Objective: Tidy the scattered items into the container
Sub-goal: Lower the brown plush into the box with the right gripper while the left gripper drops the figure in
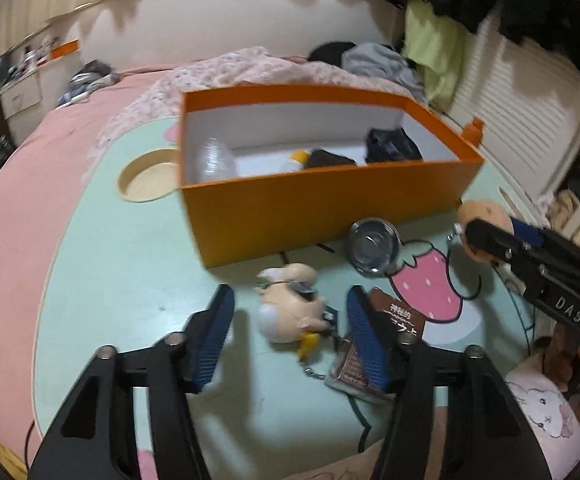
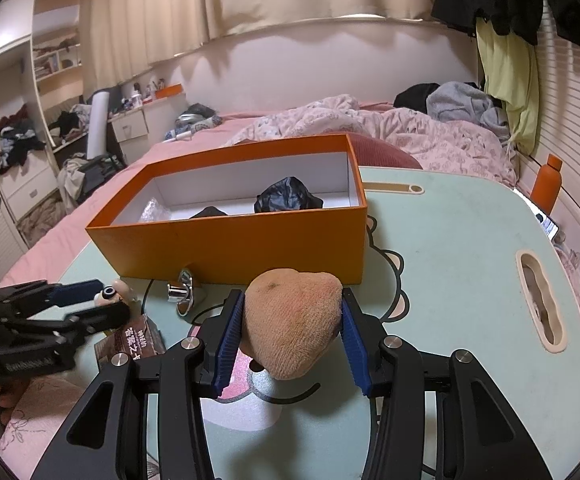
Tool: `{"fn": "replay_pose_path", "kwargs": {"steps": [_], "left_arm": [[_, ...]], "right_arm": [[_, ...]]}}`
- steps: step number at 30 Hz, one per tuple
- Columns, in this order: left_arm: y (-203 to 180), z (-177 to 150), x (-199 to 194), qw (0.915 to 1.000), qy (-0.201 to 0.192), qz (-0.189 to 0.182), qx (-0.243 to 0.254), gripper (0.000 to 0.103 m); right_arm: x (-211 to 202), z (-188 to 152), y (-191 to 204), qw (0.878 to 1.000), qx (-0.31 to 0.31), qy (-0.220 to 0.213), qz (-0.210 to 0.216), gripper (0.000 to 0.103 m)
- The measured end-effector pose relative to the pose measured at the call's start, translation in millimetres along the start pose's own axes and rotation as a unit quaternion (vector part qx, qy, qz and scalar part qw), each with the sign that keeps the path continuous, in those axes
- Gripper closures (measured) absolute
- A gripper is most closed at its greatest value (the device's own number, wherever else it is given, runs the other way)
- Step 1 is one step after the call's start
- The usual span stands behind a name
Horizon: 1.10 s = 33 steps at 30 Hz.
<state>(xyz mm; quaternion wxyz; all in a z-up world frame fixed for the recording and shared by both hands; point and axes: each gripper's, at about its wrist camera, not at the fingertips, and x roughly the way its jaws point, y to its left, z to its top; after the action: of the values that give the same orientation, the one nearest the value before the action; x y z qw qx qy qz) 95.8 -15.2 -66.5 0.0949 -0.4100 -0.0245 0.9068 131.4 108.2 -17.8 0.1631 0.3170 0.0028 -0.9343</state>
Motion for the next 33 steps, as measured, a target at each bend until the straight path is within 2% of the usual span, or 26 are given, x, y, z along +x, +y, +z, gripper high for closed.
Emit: {"fn": "replay_pose_path", "kwargs": {"steps": [1, 5, 15, 23, 30, 33], "left_arm": [[-0.7, -0.3, 4.6, 0.9999, 0.011, -0.004, 0.003, 0.061], [0.5, -2.1, 4.9, 1.0, 0.006, -0.007, 0.002, 0.061], [4.6, -7.6, -37.2, 0.9962, -0.086, -0.004, -0.009, 0.061], [-5.3, 3.0, -45.3, 0.9949, -0.1, 0.004, 0.007, 0.061], [-3.9, 38.3, -55.8, 0.9921, -0.124, -0.019, -0.002, 0.061], [-7.0, 61.8, -58.3, 0.9892, -0.146, -0.011, 0.009, 0.061]], "right_arm": [[0.0, -0.2, 0.3, 1.0, 0.0, 0.0, 0.0, 0.057], [-1.0, -0.4, 0.7, 1.0, 0.002, -0.002, 0.001, 0.057], [-12.5, -5.5, 9.1, 1.0, 0.005, -0.022, -0.001, 0.057], [-24.0, -0.3, 15.3, 0.999, -0.006, -0.043, -0.006, 0.057], [-33.9, 24.5, 21.1, 0.997, -0.027, -0.069, 0.01, 0.057], [-33.6, 43.7, 24.2, 0.996, -0.033, -0.087, 0.012, 0.057]]}}
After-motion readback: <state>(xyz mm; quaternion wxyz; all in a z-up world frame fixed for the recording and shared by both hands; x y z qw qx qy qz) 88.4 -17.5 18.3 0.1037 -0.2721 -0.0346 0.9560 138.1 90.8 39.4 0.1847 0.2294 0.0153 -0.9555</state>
